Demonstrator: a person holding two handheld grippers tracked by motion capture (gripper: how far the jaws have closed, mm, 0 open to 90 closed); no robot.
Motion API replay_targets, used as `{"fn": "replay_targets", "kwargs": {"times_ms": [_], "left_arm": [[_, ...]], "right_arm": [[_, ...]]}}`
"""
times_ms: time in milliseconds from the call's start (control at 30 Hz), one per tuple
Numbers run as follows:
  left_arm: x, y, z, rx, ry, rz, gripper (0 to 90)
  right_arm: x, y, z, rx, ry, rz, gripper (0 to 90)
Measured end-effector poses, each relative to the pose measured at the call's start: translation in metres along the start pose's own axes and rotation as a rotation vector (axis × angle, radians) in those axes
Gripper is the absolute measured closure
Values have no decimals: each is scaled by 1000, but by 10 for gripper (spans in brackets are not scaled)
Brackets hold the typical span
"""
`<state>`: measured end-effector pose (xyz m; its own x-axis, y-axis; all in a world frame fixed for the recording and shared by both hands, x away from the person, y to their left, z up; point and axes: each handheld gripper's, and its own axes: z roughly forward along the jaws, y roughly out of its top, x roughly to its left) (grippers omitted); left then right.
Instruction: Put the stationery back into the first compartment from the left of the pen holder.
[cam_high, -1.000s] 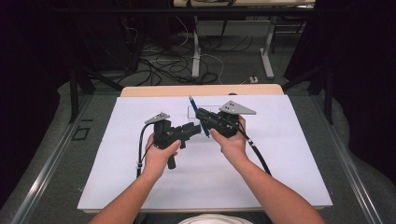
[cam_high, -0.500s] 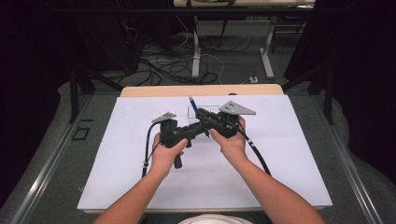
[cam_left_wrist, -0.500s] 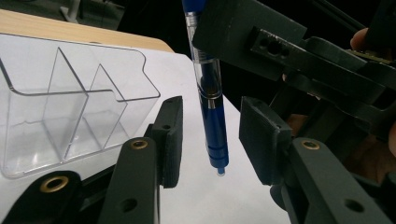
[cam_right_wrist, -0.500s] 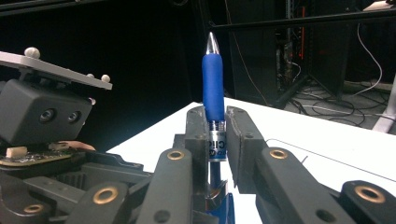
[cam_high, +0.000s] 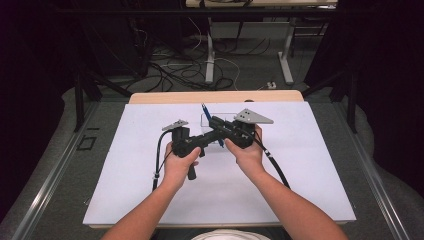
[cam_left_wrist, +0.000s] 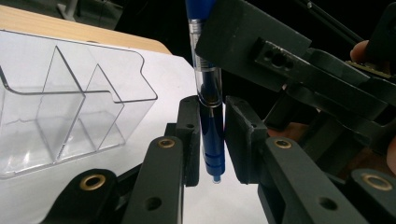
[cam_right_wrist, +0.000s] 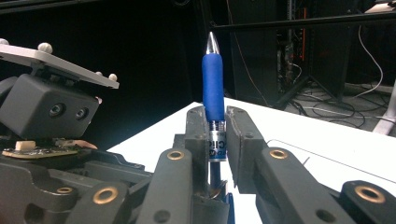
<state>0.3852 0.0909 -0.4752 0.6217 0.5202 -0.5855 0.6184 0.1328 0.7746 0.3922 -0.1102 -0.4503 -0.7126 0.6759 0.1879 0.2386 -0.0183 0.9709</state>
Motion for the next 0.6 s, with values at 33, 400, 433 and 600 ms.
{"fn": "replay_targets", "kwargs": {"times_ms": [33,400,433,600], "left_arm": [[1,0,0,0,2,-4,772],[1,-1,-1,-6,12,-49,793],[1,-1,-1,-7,12,-52,794],[0,-2,-1,-10,11,-68,796]], "right_arm": [[0,0,0,3,-2,0,797],[2,0,0,10,-8,-9,797],[2,0,0,4,-6,-8,796],[3,0,0,13,-7,-26,796]]}}
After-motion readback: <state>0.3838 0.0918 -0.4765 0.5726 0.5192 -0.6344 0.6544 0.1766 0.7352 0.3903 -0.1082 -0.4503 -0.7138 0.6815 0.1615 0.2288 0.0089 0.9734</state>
